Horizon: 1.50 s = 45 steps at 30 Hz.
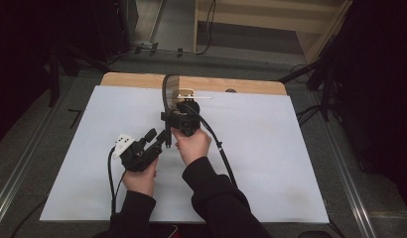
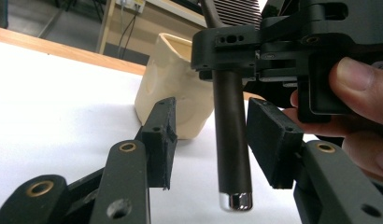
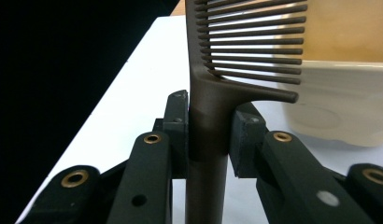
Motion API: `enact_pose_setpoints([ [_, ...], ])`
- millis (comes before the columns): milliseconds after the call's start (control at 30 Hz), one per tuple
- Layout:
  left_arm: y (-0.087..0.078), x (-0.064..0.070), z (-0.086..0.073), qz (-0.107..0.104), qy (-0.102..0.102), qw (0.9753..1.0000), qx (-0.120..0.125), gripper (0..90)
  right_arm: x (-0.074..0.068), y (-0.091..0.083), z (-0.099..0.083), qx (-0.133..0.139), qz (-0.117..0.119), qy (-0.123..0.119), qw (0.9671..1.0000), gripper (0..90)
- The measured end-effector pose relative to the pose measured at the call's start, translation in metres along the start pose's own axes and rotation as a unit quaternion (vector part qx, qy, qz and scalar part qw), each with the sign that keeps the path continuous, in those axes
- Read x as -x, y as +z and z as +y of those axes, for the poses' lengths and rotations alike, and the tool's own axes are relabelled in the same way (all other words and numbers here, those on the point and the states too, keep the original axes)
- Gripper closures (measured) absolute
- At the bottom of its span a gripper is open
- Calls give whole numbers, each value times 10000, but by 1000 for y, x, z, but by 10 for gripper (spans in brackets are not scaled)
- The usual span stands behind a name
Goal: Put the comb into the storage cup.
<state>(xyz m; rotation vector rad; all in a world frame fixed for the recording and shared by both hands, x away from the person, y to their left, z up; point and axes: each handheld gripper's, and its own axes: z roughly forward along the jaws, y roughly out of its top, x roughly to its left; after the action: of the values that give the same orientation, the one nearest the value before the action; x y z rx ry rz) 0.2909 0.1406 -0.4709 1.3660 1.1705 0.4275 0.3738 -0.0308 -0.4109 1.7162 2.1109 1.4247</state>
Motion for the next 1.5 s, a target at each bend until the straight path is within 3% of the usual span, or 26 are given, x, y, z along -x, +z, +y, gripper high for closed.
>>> enact_pose_setpoints([
  [500, -4, -3, 5, 56, -8, 9992, -405, 498, 21, -11, -4, 96, -80, 5, 9999, 702],
  [767, -3, -12, 8, 54, -174, 9955, -932, 439, 23, -16, -6, 147, -77, -39, 9999, 702],
  [933, -6, -16, 12, 87, -171, 9943, -1051, 433, 23, -19, -7, 179, -59, -88, 9998, 701],
  [1033, -8, -18, 14, 32, -271, 9935, -1108, 434, 24, -20, -8, 161, -14, -106, 9998, 702],
  [1233, -9, -24, 17, 27, -328, 9882, -1495, 434, 25, -22, -12, 202, -18, -172, 9996, 702],
  [1400, 0, -32, 17, -132, -371, 9712, -2352, 410, 26, -22, -15, 198, -21, -211, 9996, 701],
  [1500, 2, -33, 17, -284, -230, 9645, -2615, 404, 25, -23, -16, 228, -3, -226, 9995, 701],
])
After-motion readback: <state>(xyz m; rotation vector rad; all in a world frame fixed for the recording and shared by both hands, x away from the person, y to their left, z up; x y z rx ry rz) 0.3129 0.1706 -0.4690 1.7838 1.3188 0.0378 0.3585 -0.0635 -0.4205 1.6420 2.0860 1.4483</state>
